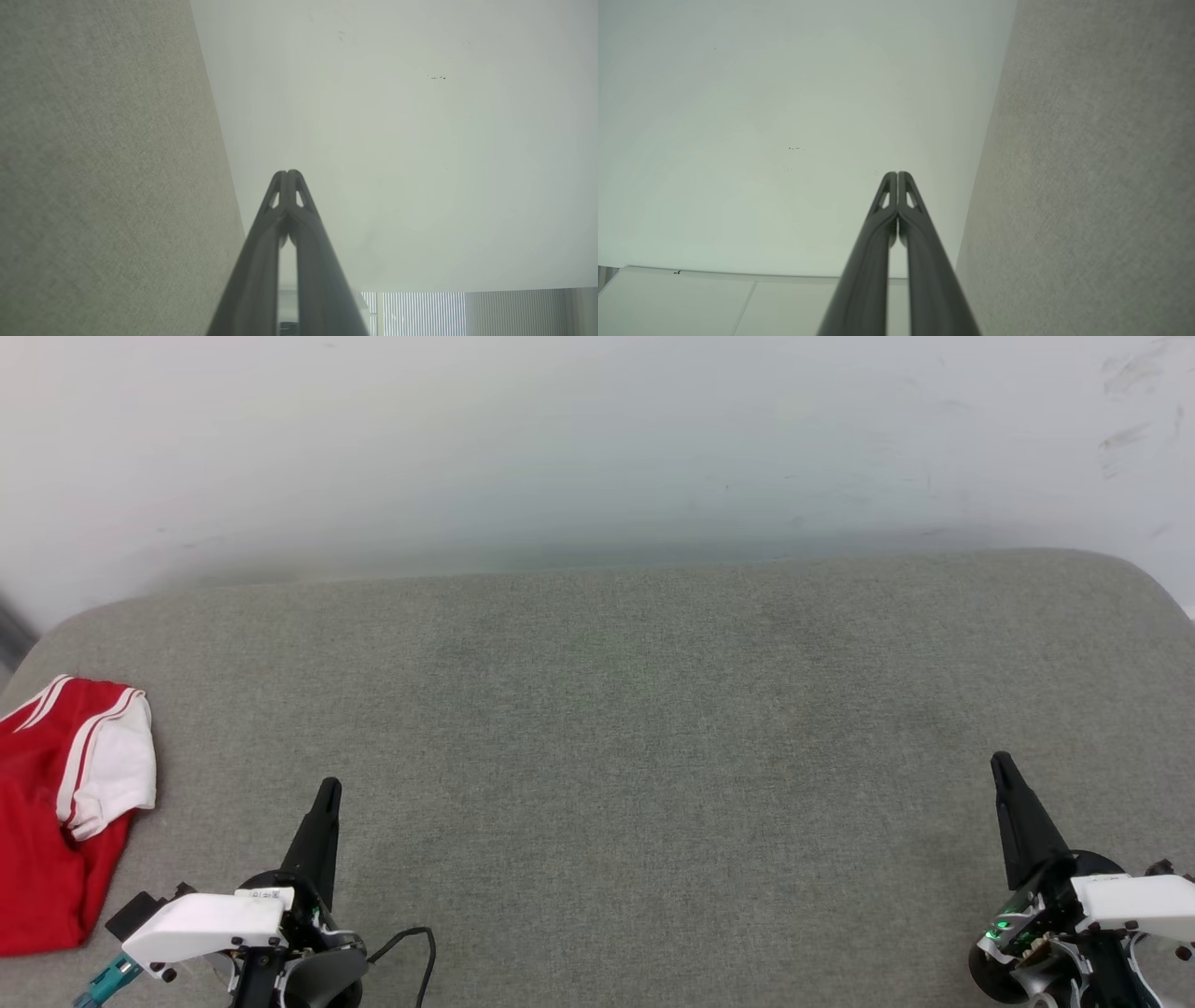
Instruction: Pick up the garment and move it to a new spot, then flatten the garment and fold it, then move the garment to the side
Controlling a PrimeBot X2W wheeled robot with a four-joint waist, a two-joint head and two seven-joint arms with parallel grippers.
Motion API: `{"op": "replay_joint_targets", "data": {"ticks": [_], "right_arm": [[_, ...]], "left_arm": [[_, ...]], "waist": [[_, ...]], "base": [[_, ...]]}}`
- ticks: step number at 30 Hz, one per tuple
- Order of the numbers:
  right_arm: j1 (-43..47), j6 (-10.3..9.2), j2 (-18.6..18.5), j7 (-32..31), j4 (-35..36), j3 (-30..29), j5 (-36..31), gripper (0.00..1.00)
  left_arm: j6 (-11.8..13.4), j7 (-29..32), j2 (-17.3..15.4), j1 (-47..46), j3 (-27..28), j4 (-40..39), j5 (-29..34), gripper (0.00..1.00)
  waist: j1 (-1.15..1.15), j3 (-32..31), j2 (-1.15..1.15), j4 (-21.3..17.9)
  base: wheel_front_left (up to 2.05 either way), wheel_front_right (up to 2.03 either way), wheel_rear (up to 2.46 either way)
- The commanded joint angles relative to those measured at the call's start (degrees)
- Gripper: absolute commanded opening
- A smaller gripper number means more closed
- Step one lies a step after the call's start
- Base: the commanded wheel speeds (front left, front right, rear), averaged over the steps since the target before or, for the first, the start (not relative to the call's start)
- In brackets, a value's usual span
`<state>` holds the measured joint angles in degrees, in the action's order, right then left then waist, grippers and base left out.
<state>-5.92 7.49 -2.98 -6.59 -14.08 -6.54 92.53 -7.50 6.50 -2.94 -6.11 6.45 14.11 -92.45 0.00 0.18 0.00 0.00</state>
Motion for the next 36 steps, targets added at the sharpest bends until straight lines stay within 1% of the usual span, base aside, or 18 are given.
{"op": "replay_joint_targets", "data": {"ticks": [1, 33, 34, 36], "right_arm": [[-0.73, 0.00, 0.15, -0.04, -0.03, 0.03, -0.26, 0.00], [-0.73, 0.00, 0.15, -0.03, -0.03, 0.04, -0.26, 0.00], [0.01, 0.00, 0.00, 0.02, -0.02, 0.00, -0.01, 1.00], [0.72, 0.00, 0.03, 0.06, -0.90, 0.07, -0.02, 1.00]], "left_arm": [[-0.12, 0.20, 0.06, -0.39, 0.19, -0.01, 0.10, 0.00], [-0.12, 0.19, 0.06, -0.39, 0.15, -0.01, 0.10, 0.00], [0.00, -0.02, 0.00, 0.00, 0.00, 0.01, 0.01, 1.00], [0.01, -0.14, 0.09, 0.55, -0.17, 0.89, 0.02, 1.00]], "waist": [[0.00, 0.00, 0.00, 0.00], [0.00, 0.00, 0.00, 0.00], [0.00, 0.00, 0.00, 0.00], [0.00, 0.00, 0.00, 0.00]], "base": [[0.00, 0.00, 0.00], [0.00, 0.00, 0.00], [0.00, 0.00, 0.00], [0.00, 0.00, 0.00]]}}
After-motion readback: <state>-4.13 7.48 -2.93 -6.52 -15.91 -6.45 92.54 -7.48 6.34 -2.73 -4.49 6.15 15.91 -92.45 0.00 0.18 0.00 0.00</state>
